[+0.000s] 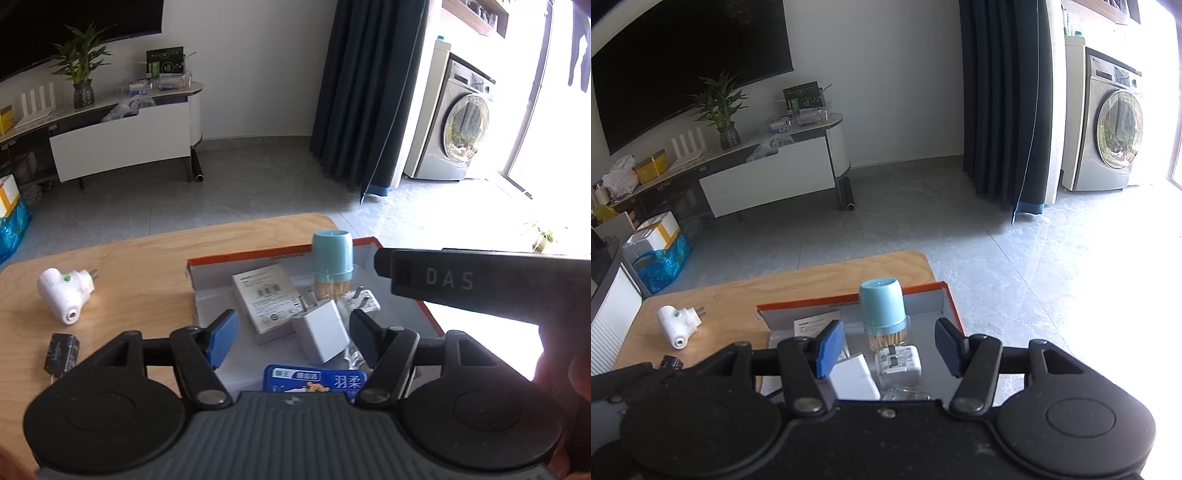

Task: Organize rigid objects
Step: 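Move the left tool to the black charger and grasp it while the right tool reaches the white plug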

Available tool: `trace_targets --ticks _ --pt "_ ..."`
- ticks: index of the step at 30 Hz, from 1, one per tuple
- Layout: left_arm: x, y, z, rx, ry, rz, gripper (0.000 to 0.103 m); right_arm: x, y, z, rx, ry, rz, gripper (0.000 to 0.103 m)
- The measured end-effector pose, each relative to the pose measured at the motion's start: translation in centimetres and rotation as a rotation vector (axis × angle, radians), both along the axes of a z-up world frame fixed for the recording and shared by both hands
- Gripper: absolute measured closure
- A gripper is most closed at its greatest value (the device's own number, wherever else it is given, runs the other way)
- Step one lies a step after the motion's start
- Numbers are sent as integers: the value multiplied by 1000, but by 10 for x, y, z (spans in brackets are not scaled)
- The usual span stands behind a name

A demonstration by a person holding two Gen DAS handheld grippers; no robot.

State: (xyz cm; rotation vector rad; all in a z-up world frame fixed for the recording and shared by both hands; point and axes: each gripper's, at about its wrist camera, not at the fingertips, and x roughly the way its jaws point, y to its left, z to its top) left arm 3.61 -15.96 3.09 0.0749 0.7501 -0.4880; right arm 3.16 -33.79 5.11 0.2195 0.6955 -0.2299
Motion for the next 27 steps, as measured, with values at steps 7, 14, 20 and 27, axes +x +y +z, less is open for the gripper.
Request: trace_targets --ticks 7,14,20,27 --pt "2 39 6 32 -7 86 28 2 37 -3 4 17 47 33" --pt "4 75 7 57 -6 153 23 8 73 -8 15 29 99 33" --pt "9 97 3 47 0 193 21 19 101 -11 25 41 143 33" --pt "20 131 -19 50 22 242 19 28 127 -25 42 61 198 33"
